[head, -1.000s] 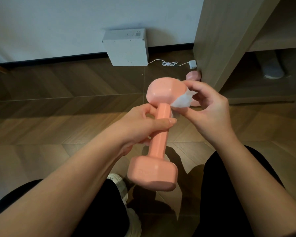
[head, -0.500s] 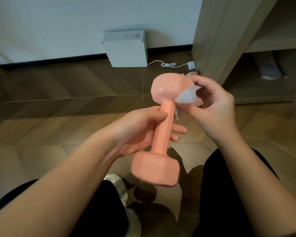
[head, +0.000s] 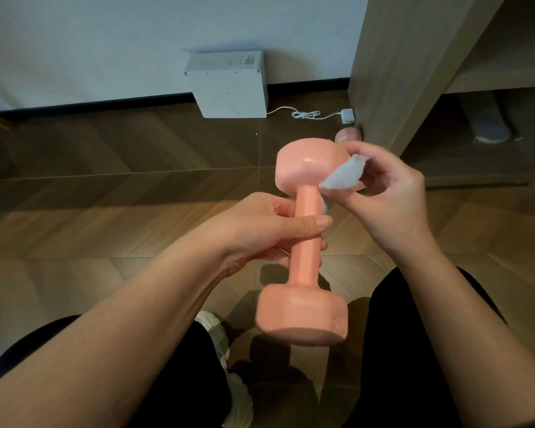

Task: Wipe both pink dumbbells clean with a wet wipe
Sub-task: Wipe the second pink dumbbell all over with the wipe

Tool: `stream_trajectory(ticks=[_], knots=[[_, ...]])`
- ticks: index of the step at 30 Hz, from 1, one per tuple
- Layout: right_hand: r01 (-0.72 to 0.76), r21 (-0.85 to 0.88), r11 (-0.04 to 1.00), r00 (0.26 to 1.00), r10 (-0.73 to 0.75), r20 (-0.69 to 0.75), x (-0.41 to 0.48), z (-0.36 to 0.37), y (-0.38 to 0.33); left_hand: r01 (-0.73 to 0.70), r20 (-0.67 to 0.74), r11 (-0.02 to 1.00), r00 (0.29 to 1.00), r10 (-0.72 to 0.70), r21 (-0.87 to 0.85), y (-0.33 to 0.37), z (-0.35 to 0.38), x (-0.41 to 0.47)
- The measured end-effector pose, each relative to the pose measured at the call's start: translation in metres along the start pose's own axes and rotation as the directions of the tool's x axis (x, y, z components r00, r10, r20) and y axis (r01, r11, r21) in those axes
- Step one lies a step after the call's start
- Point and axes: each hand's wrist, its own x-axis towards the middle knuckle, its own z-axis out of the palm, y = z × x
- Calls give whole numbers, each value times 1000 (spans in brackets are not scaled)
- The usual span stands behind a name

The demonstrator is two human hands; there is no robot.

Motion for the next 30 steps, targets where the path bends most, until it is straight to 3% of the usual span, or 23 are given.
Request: stream_trajectory(ticks=[7,12,14,17,25,30], knots=[[1,4,1000,1000,-1,-16,1,1,0,33,-22,999,999,-33,17,3,0,0],[48,65,997,998,-45,-50,7,0,0,110,173,916,984,-46,-387,3,2,-2],[53,77,996,997,-49,-55,8,-2,1,90,225,898,974,10,-430,-1,0,-3],[32,97,995,998,-27,-53,6,-1,4,37,224,913,973,60,-406,-5,-4,-2],[-12,16,1000,999,12,-50,3,-1,1,11,64,981,998,1,-193,-5,-5,1],[-31,27,999,999,32,-33,2,-1,0,40,69,988,997,-30,-149,-2,-1,0]])
